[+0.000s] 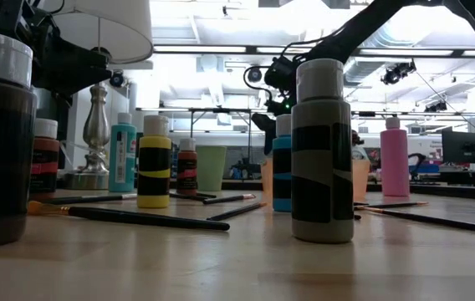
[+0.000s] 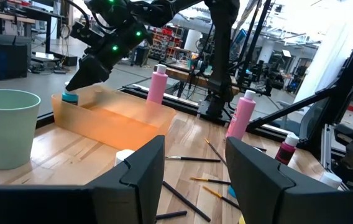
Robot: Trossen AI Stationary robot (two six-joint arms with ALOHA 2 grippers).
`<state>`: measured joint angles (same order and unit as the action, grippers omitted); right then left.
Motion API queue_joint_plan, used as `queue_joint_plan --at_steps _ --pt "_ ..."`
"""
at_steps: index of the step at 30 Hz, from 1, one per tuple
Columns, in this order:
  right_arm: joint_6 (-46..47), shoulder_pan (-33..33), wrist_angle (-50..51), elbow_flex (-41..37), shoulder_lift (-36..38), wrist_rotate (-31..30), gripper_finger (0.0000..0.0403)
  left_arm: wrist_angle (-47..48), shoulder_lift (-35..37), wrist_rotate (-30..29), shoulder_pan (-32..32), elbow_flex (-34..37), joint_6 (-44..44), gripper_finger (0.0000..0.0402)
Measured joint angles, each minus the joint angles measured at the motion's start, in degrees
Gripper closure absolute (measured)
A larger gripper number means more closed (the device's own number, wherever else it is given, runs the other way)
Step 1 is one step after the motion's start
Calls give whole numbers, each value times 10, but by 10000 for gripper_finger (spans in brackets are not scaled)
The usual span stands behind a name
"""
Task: Pick & Place Paint Supplies
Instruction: Put the red paint bottle into the orange bin
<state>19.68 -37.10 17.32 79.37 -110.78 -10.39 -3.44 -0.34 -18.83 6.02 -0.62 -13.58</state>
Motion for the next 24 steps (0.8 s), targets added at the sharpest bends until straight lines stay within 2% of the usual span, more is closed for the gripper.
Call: queue_joint_plan --at_steps 9,17,21,24 --pt "-1 11 58 0 58 34 141 0 0 0 0 0 0 234" --pt "-62 46 168 -1 141 90 146 0 0 0 0 0 0 234" --pt "-103 74 184 -35 193 124 148 0 0 0 0 0 0 234" --pt "-107 107 188 -83 244 123 148 0 0 0 0 0 0 234"
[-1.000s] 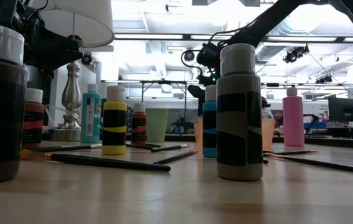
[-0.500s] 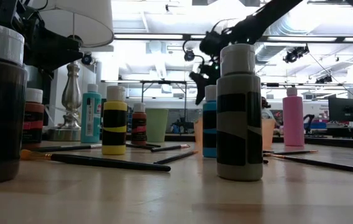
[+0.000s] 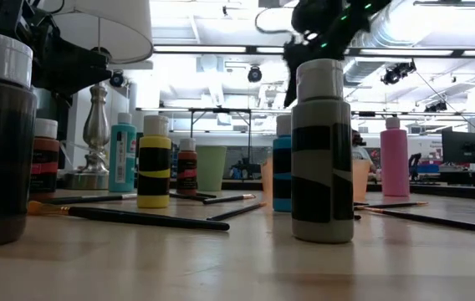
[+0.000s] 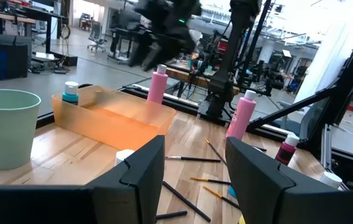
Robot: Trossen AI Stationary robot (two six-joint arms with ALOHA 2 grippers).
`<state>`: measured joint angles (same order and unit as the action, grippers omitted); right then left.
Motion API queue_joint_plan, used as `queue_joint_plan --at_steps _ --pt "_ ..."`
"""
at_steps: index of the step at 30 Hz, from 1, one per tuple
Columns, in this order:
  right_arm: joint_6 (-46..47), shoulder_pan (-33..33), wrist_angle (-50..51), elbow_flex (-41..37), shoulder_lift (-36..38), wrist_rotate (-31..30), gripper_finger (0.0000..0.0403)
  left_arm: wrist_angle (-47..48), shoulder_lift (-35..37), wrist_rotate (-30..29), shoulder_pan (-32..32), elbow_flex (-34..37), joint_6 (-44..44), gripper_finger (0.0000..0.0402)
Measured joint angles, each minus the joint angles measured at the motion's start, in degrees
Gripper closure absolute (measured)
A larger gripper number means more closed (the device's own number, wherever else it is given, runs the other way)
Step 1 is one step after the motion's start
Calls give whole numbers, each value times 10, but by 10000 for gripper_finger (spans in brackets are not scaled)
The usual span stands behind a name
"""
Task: Pick & Place Paint Supplies
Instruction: Put the red paint bottle into the orange bin
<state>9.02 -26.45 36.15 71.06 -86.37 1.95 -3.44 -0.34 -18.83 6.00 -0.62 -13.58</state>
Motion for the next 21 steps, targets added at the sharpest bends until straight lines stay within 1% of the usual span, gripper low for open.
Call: queue_joint_plan --at_steps 2,4,10,15,21 --pt "6 28 1 -33 42 1 148 0 0 0 0 0 0 234" --pt "26 62 23 -57 82 4 148 0 0 0 0 0 0 234" --pt "98 171 122 -88 175 13 149 0 0 1 0 0 0 234" --pt "103 269 197 -89 213 14 149 0 0 1 0 0 0 234" --pt "45 399 221 -89 218 12 149 0 0 2 0 0 0 234"
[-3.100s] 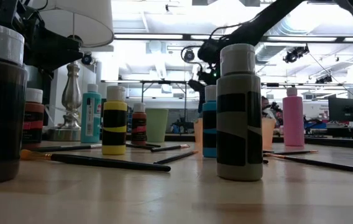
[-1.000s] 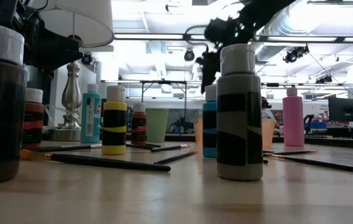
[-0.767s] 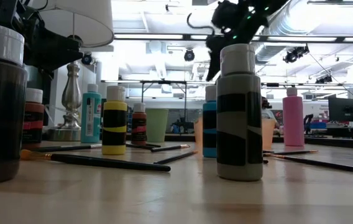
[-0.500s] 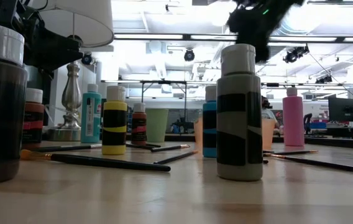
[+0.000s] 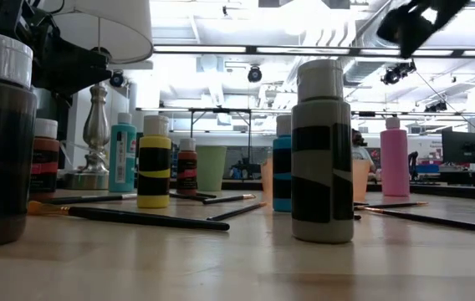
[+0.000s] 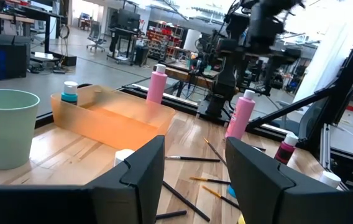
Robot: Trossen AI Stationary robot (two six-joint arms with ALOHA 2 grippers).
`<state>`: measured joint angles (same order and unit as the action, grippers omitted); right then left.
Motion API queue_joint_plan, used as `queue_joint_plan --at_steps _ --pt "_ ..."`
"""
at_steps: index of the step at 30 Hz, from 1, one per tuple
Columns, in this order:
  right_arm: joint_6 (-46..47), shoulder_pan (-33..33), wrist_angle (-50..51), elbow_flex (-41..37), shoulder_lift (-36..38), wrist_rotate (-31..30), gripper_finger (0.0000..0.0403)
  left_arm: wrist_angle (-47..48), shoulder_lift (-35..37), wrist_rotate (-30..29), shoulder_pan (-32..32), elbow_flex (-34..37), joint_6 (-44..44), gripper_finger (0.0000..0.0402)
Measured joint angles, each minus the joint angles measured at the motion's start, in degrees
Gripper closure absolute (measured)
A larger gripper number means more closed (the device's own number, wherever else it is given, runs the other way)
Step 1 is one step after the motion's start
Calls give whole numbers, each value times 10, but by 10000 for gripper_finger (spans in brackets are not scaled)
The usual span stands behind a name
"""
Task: Pick & Place Paint Supplies
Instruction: Put the red paint bottle into the orange bin
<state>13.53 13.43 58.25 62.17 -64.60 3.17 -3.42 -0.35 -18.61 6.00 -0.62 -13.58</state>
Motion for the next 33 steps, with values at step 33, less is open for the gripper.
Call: queue_joint_plan --at_steps 33 --pt "-90 231 -108 0 -230 -30 158 0 0 0 0 0 0 234"
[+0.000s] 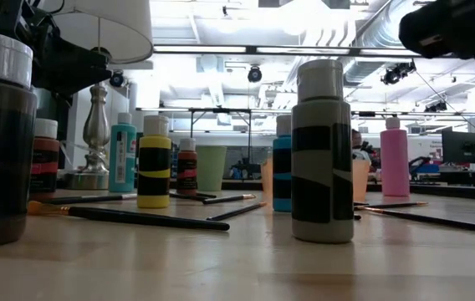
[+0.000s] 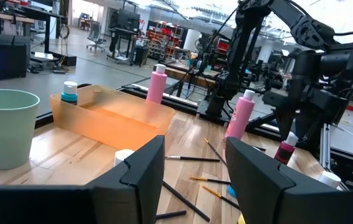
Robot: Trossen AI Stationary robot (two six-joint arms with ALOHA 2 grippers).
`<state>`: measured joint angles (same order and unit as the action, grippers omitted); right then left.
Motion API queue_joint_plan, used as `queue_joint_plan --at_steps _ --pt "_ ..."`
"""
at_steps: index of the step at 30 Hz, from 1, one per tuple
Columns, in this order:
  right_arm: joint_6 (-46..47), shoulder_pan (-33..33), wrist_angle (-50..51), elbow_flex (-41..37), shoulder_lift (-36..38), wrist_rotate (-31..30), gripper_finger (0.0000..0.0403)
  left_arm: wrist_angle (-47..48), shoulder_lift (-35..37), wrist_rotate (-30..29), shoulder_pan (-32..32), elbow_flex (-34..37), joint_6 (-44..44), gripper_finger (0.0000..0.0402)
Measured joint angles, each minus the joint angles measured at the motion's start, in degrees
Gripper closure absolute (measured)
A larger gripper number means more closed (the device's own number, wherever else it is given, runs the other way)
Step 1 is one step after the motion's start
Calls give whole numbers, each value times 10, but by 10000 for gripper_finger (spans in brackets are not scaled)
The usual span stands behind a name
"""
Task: Pick & Place Paint Supplies
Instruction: Put the red paint bottle into the orange bin
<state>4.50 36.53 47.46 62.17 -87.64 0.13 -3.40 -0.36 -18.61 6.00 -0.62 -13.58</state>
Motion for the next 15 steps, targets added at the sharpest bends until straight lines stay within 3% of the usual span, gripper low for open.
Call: queue_joint_plan --at_steps 15 --pt "2 0 10 0 0 19 243 0 0 0 0 0 0 234"
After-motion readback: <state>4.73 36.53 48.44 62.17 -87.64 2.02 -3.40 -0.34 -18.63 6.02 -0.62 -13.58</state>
